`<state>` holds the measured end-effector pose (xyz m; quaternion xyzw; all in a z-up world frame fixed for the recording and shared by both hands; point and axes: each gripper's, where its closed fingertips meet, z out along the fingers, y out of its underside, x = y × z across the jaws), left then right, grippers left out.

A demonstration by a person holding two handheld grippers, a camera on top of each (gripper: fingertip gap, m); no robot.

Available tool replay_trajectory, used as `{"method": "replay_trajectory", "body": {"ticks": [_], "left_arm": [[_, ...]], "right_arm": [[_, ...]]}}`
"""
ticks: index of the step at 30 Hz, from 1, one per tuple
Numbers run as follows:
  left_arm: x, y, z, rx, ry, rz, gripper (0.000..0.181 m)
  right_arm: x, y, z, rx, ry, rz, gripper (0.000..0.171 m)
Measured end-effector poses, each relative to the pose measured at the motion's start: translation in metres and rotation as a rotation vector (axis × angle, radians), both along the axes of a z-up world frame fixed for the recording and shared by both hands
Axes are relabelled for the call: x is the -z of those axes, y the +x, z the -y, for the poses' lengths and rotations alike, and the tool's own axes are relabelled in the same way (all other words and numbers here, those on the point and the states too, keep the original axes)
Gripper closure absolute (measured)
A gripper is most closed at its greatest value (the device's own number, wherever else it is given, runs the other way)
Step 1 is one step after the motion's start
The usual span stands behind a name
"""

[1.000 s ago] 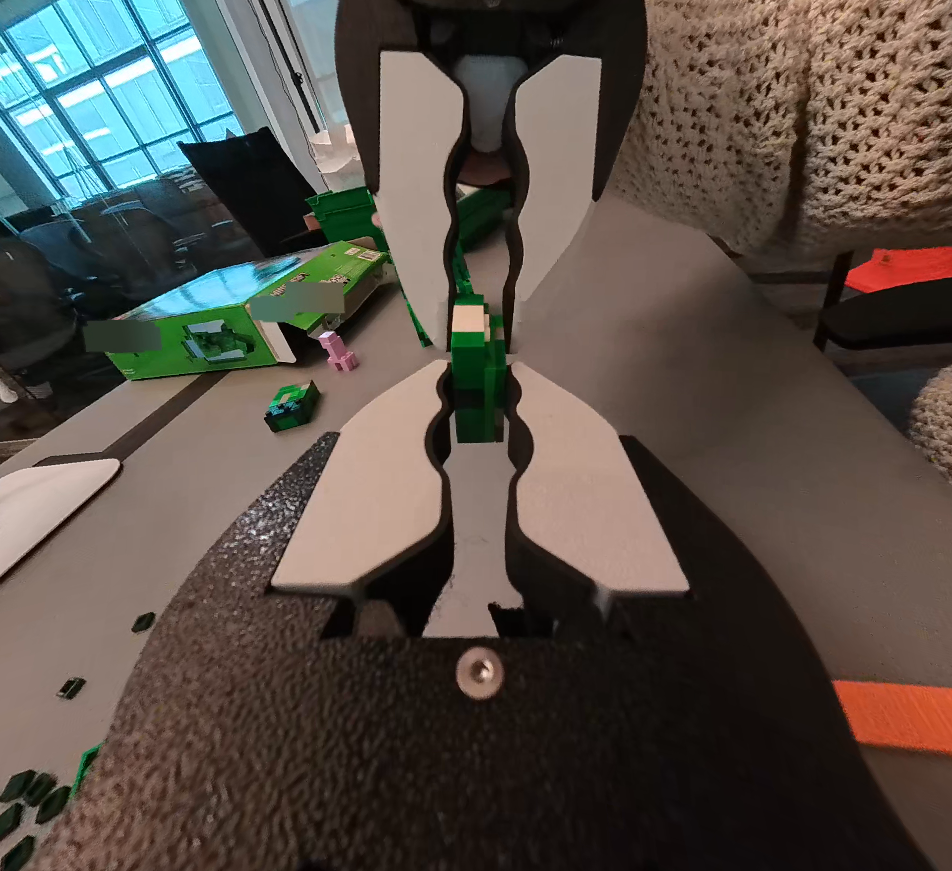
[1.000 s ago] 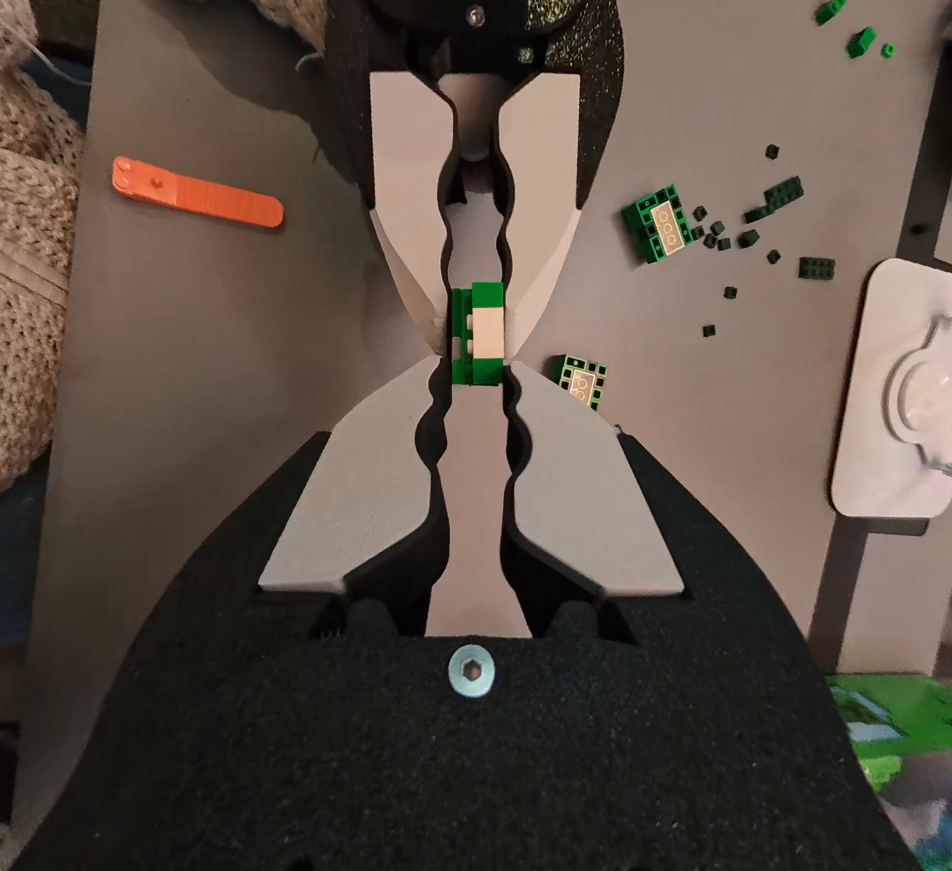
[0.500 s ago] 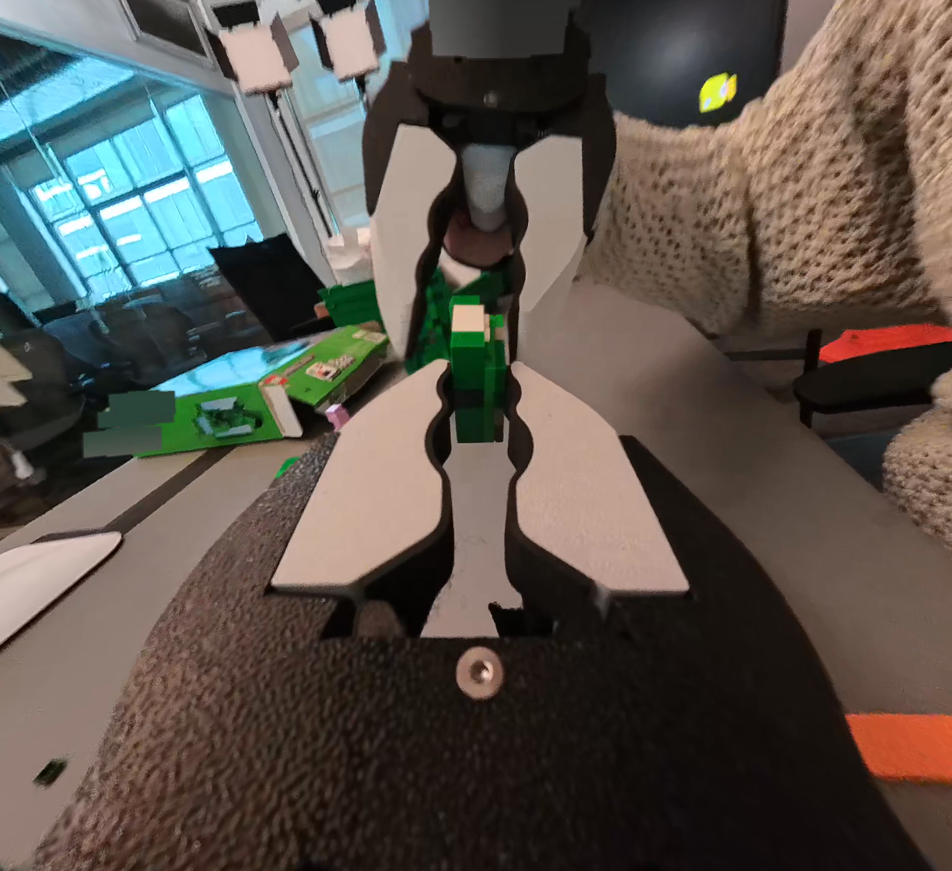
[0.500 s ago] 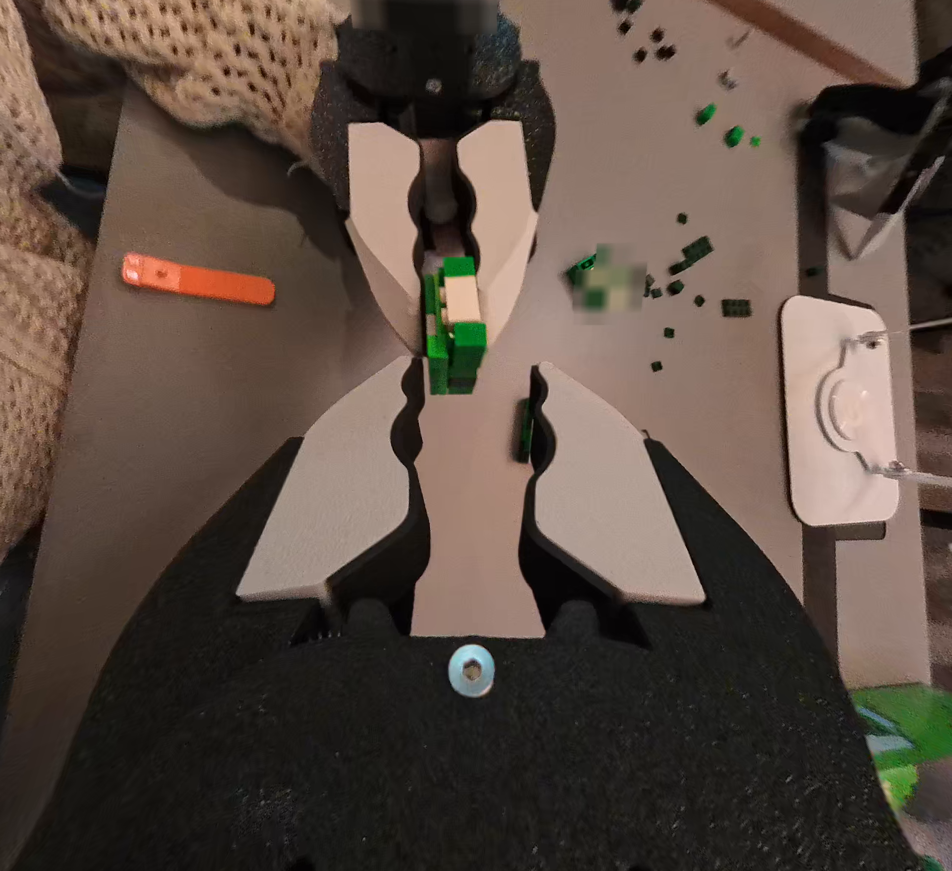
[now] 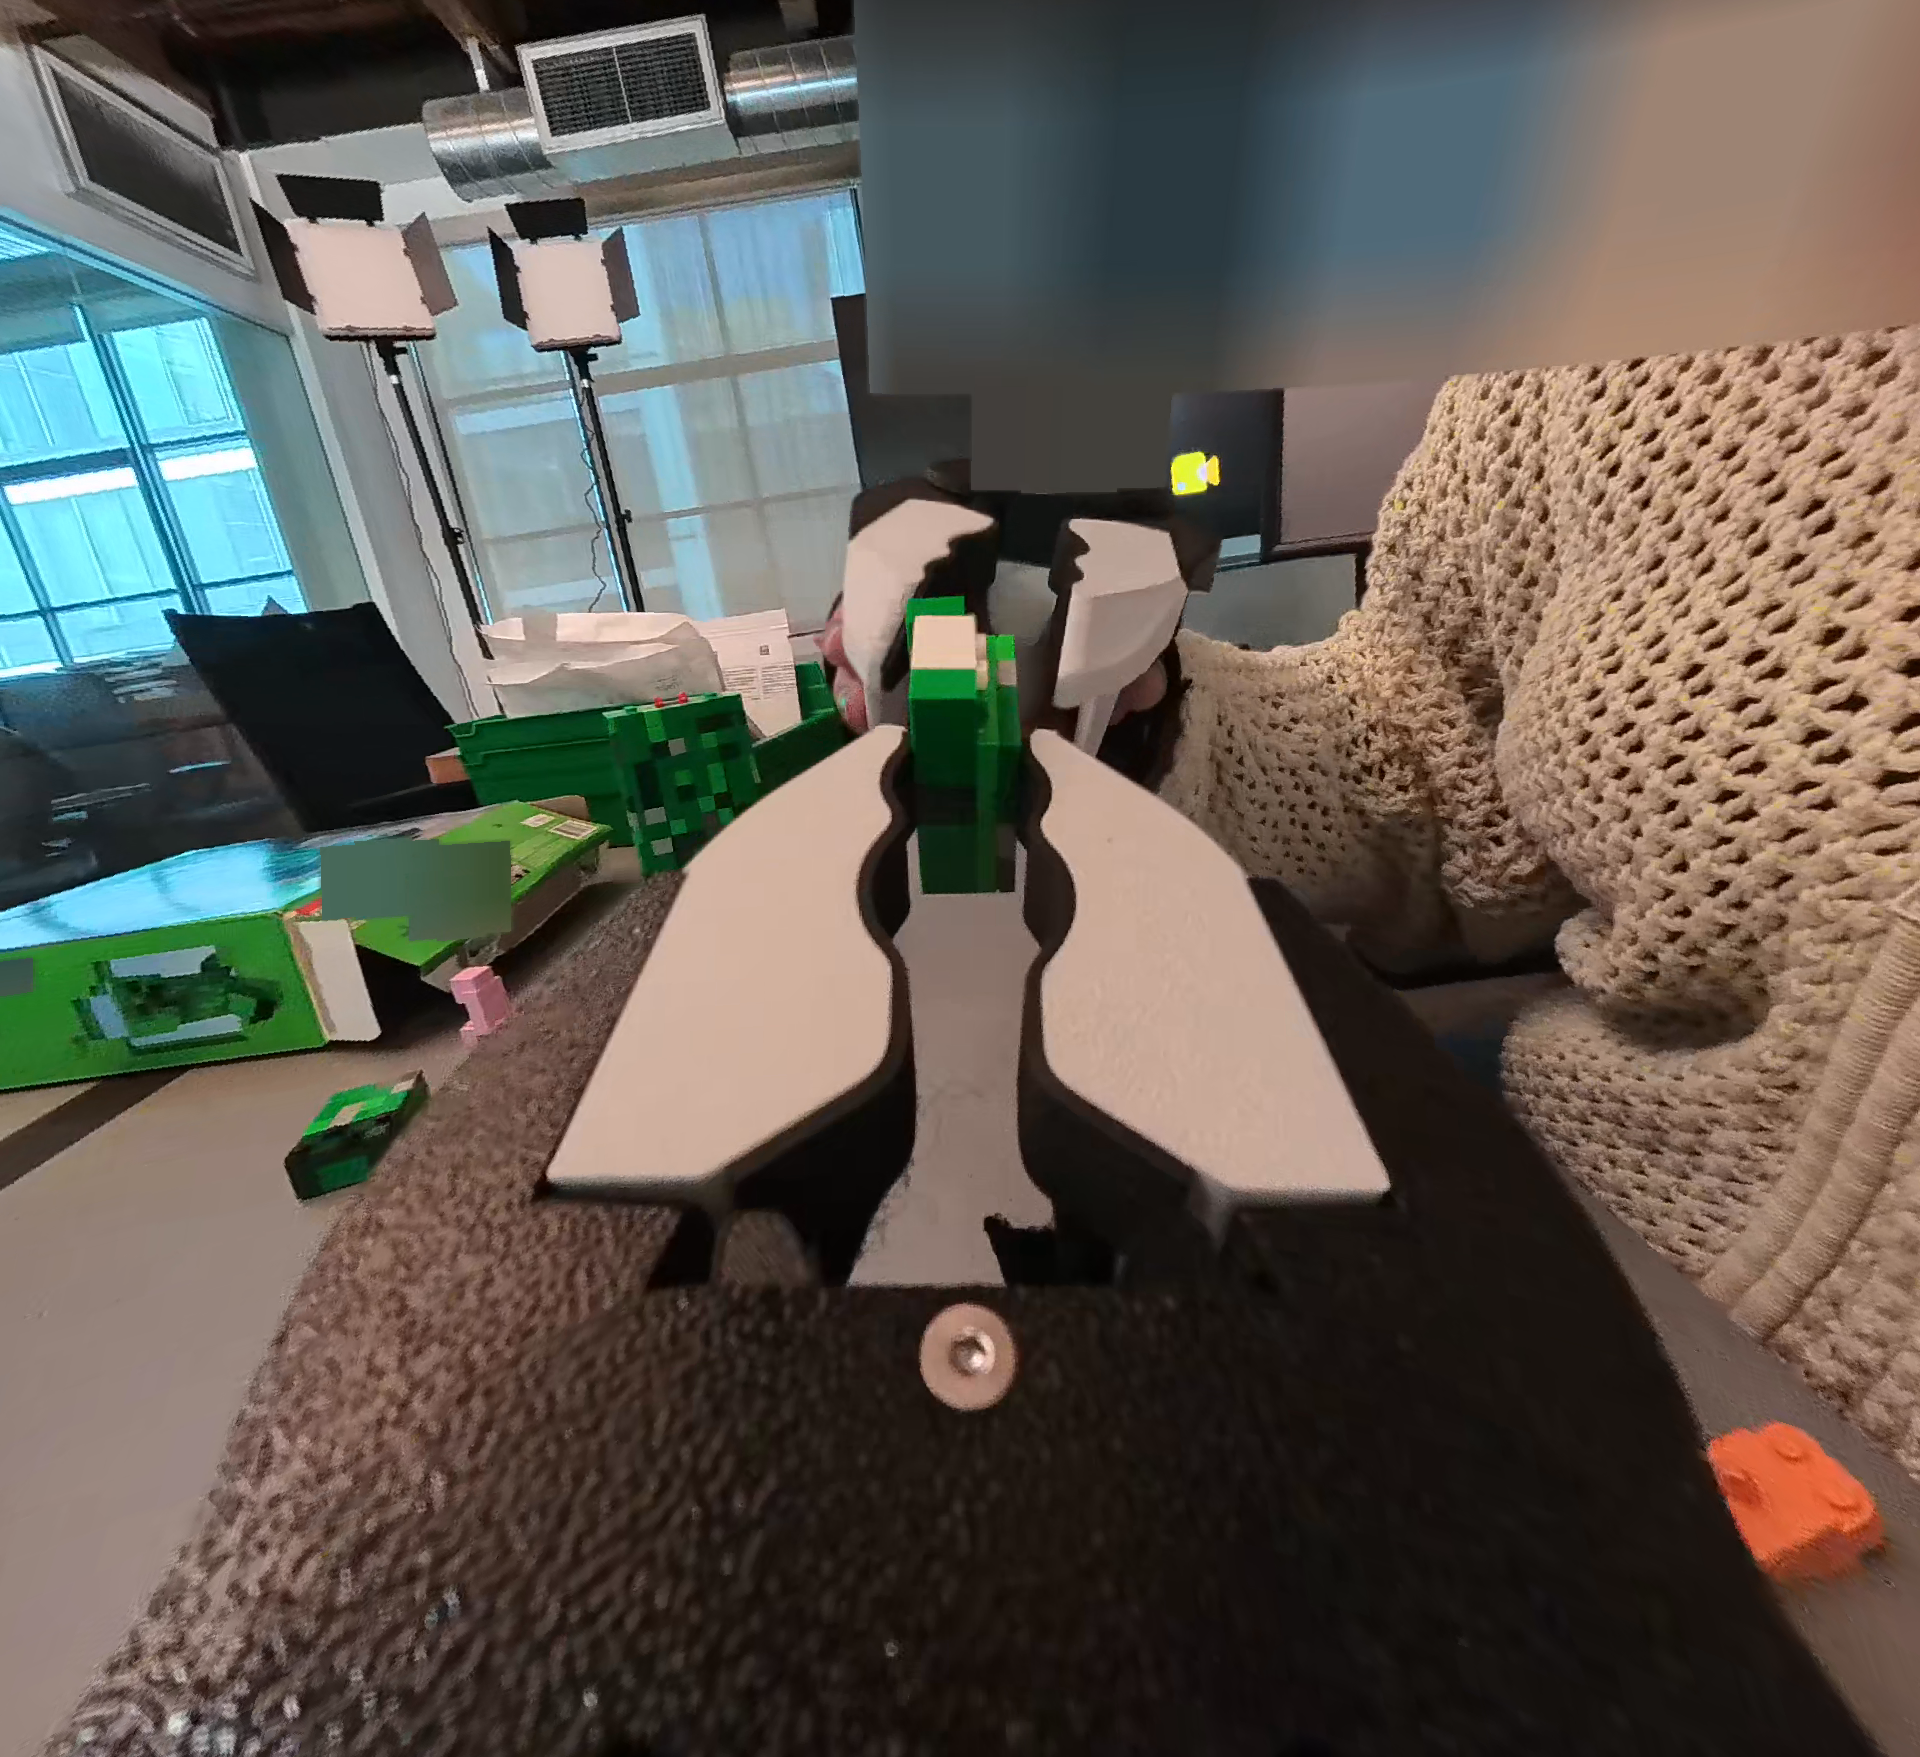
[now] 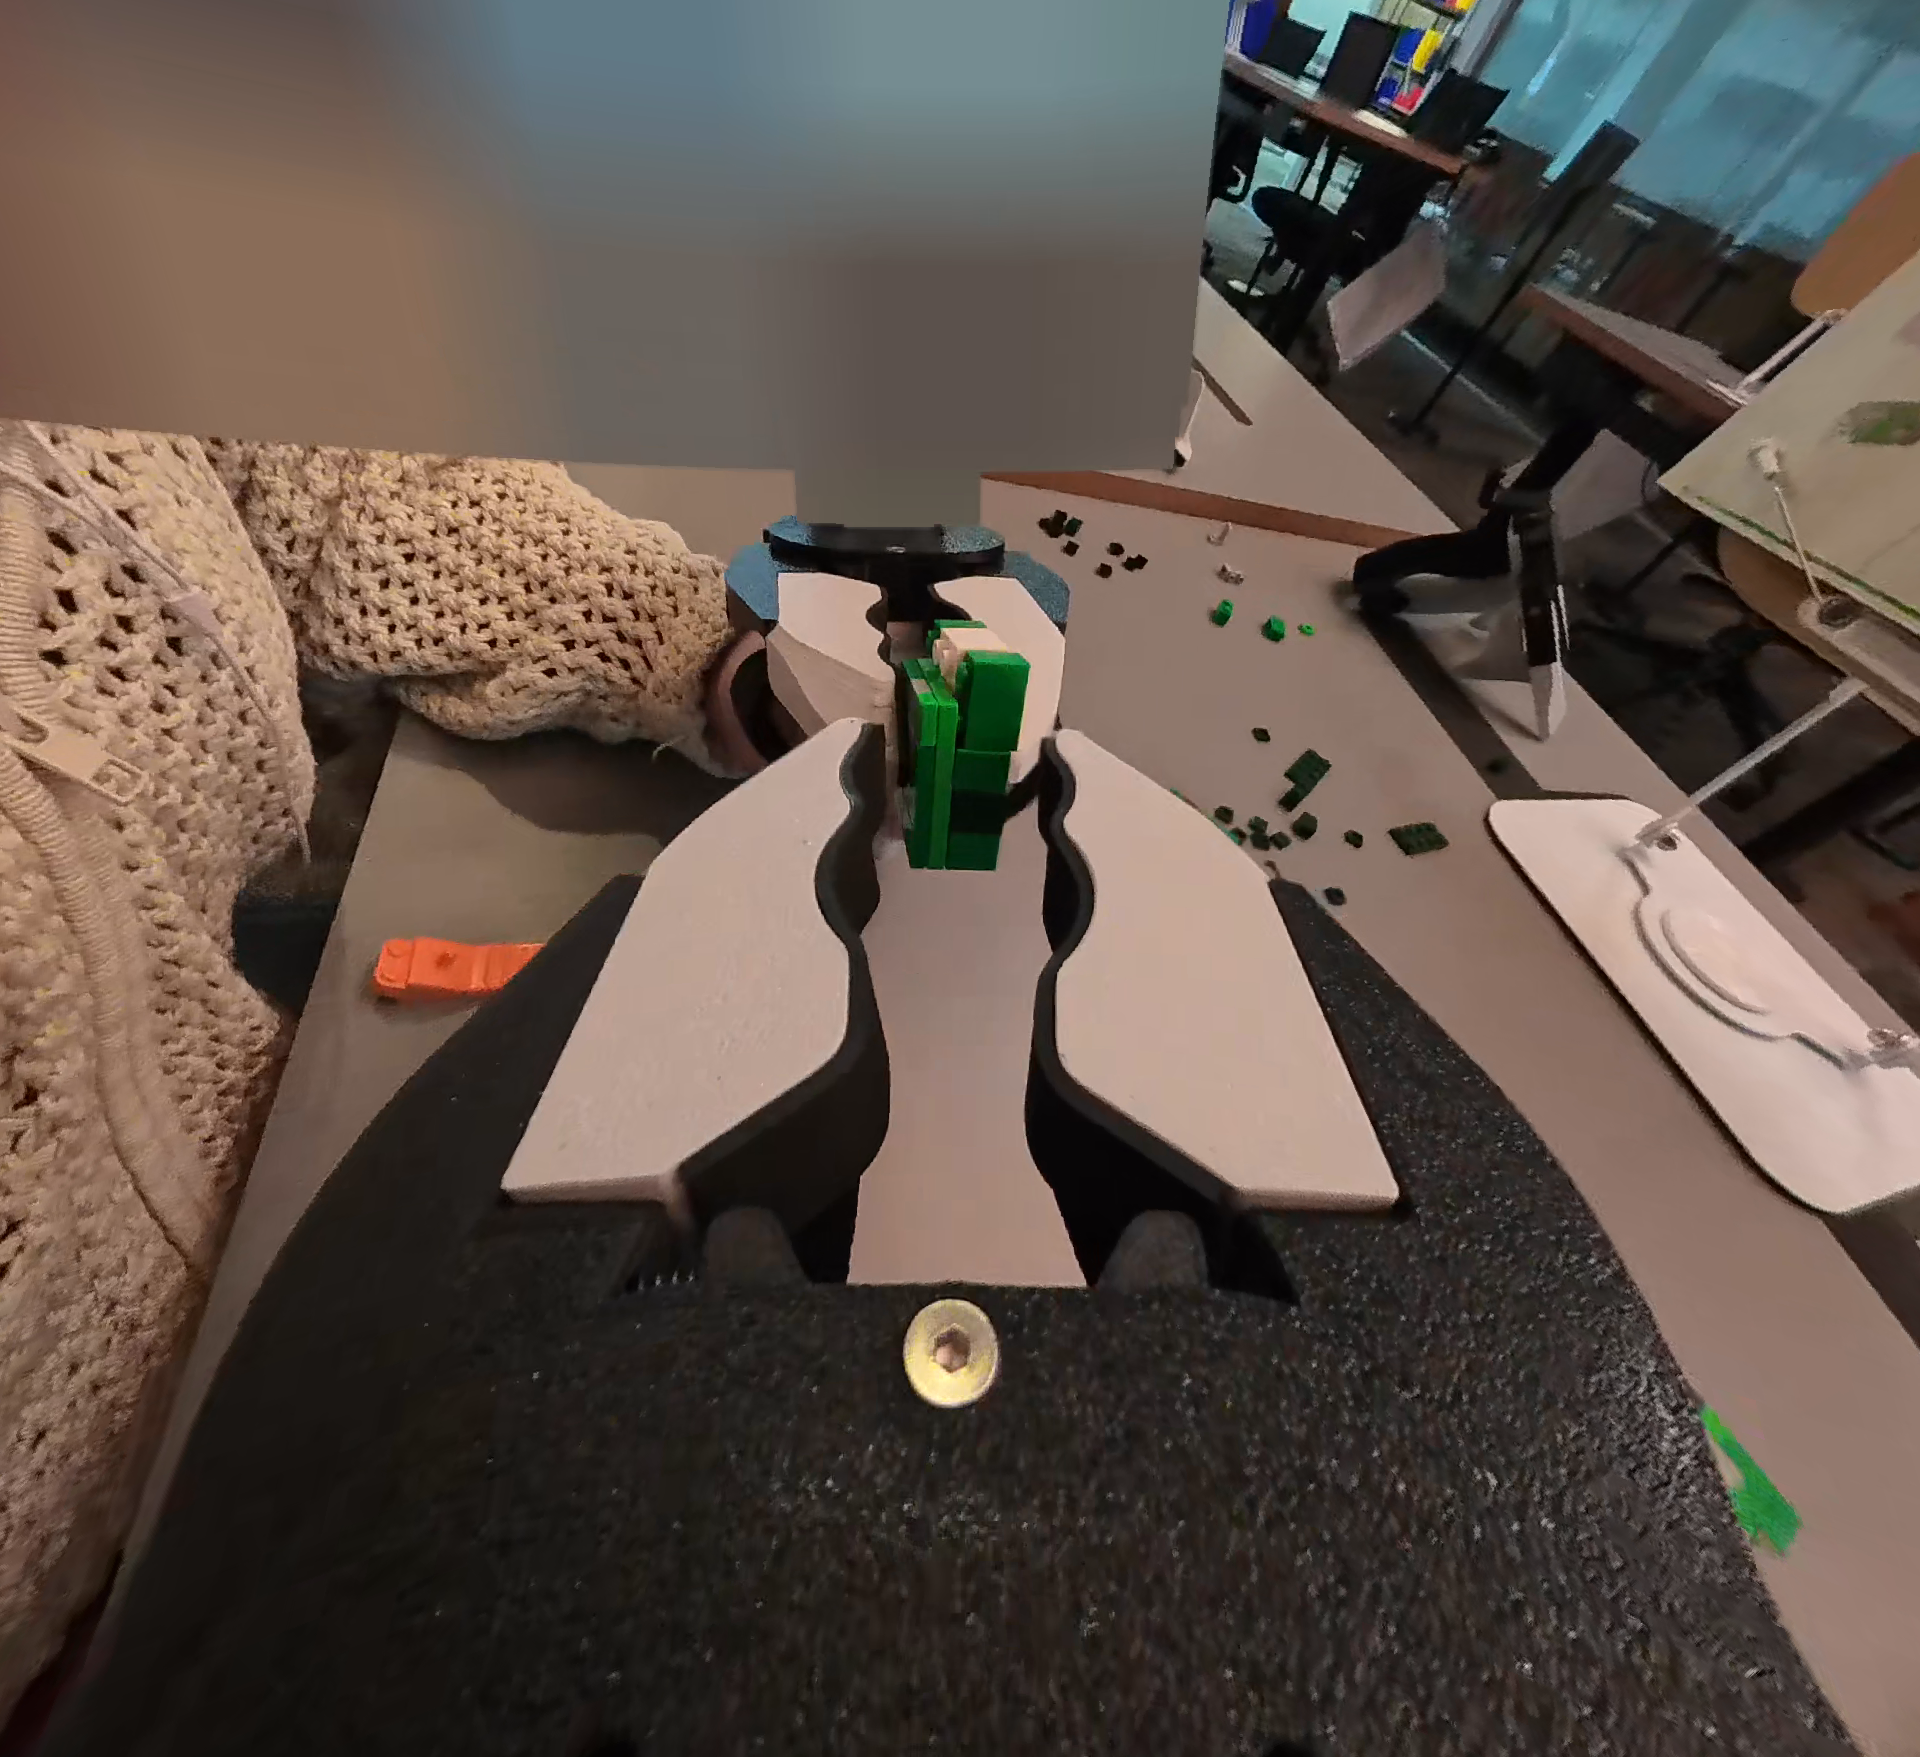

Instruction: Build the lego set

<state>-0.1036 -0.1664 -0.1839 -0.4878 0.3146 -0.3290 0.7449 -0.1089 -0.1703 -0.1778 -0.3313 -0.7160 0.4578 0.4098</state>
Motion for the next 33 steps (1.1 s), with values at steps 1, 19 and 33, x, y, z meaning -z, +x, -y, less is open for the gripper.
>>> {"method": "replay_trajectory", "body": {"ticks": [1, 19, 33], "left_arm": [[0.001, 0.001, 0.0, 0.005, -0.006, -0.004, 0.164], [0.008, 0.003, -0.002, 0.034, -0.052, -0.01, 0.164], [0.015, 0.009, -0.001, 0.066, -0.072, -0.05, 0.164]], "right_arm": [[0.001, 0.0, -0.001, 0.001, -0.005, 0.001, 0.143], [0.007, 0.0, 0.001, 0.007, -0.068, 0.024, 0.153], [0.015, 0.008, 0.003, -0.036, -0.027, -0.038, 0.154]]}}
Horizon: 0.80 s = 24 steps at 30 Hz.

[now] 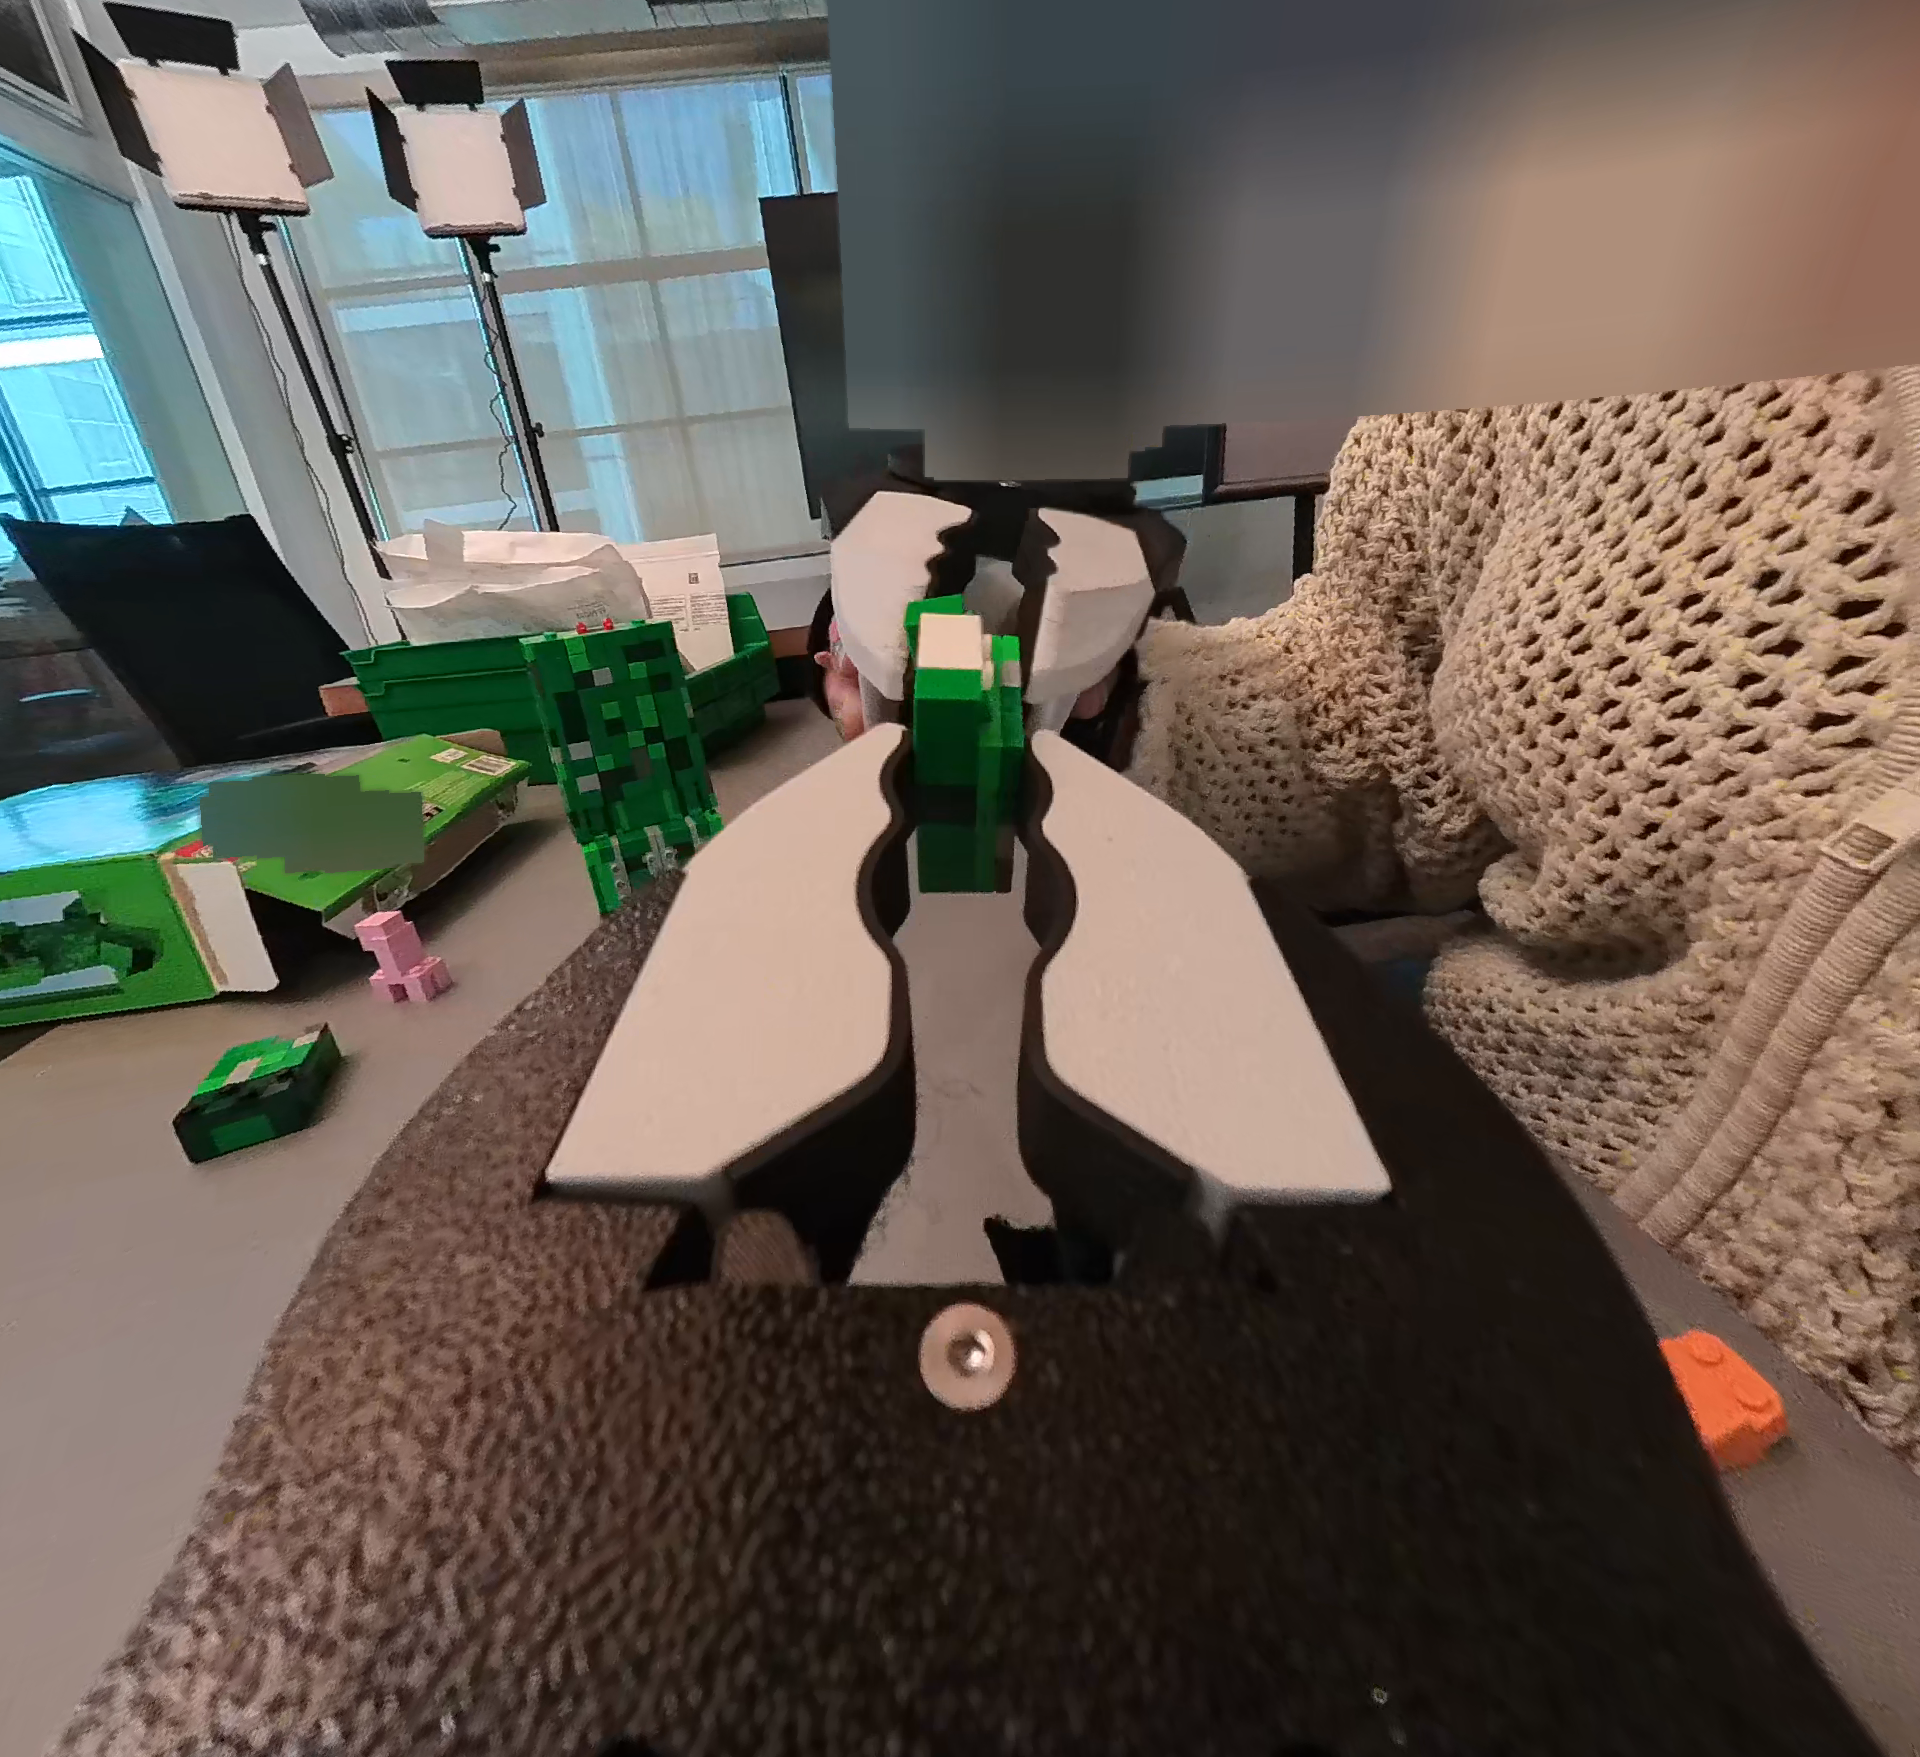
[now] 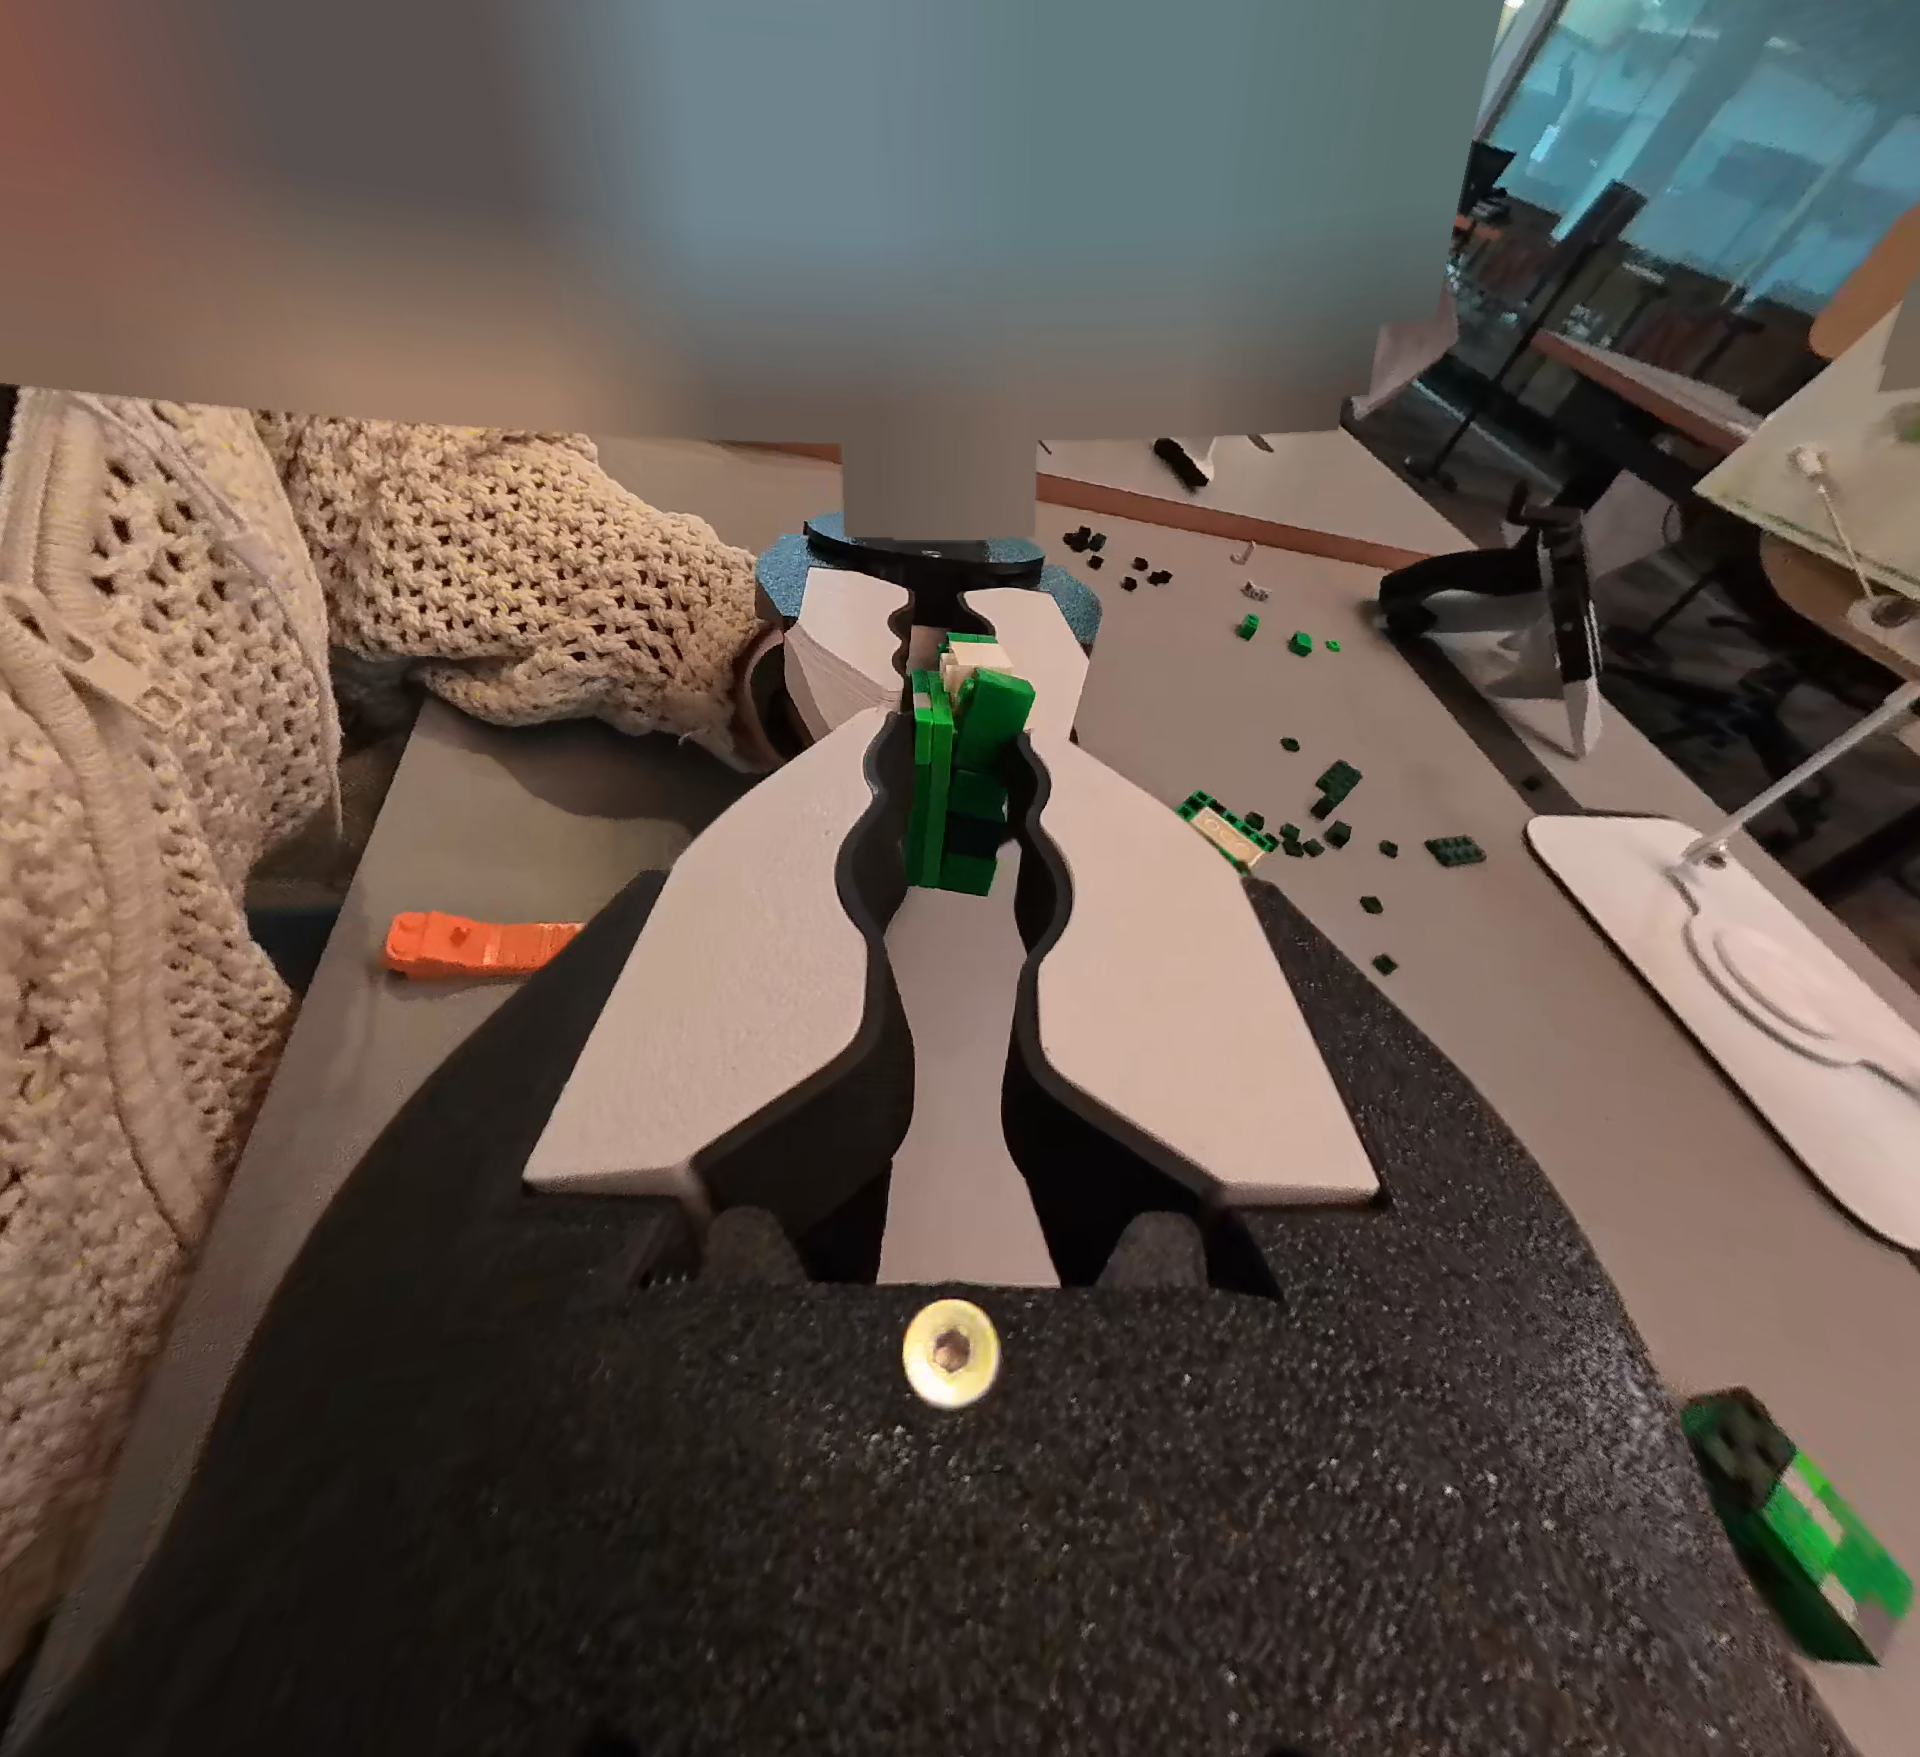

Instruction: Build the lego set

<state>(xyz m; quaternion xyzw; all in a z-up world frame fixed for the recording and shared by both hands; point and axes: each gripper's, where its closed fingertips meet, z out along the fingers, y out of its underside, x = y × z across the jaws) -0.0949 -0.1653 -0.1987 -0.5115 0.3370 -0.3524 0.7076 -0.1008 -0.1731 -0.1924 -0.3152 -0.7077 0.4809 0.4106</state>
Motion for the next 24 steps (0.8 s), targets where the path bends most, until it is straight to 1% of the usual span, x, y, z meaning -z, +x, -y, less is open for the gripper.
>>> {"method": "replay_trajectory", "body": {"ticks": [4, 8, 9, 11, 14, 17, 19, 24], "left_arm": [[0.002, 0.0, -0.001, 0.004, -0.013, 0.003, 0.164], [0.001, -0.003, -0.006, -0.036, -0.027, 0.021, 0.163], [0.001, -0.006, -0.009, -0.062, -0.033, 0.026, 0.161], [0.002, -0.011, -0.014, -0.095, -0.051, 0.046, 0.146], [0.002, -0.012, -0.011, -0.064, -0.052, 0.043, 0.153], [0.003, -0.01, -0.01, -0.074, -0.025, 0.007, 0.163], [0.003, -0.01, -0.01, -0.075, -0.024, 0.002, 0.164], [0.006, -0.007, -0.01, -0.028, -0.114, 0.003, 0.164]], "right_arm": [[0.001, 0.0, -0.001, 0.003, 0.022, -0.01, 0.153], [0.0, -0.003, -0.006, 0.049, 0.011, -0.022, 0.153], [0.0, -0.004, -0.007, 0.061, 0.016, -0.033, 0.153], [-0.001, -0.004, -0.008, 0.071, 0.014, -0.034, 0.153], [-0.002, -0.004, -0.011, 0.082, 0.014, -0.038, 0.153], [-0.001, -0.005, -0.011, 0.08, 0.009, -0.034, 0.153], [-0.001, -0.004, -0.01, 0.075, -0.011, -0.034, 0.154], [0.001, -0.003, -0.012, 0.061, -0.014, -0.045, 0.154]]}}
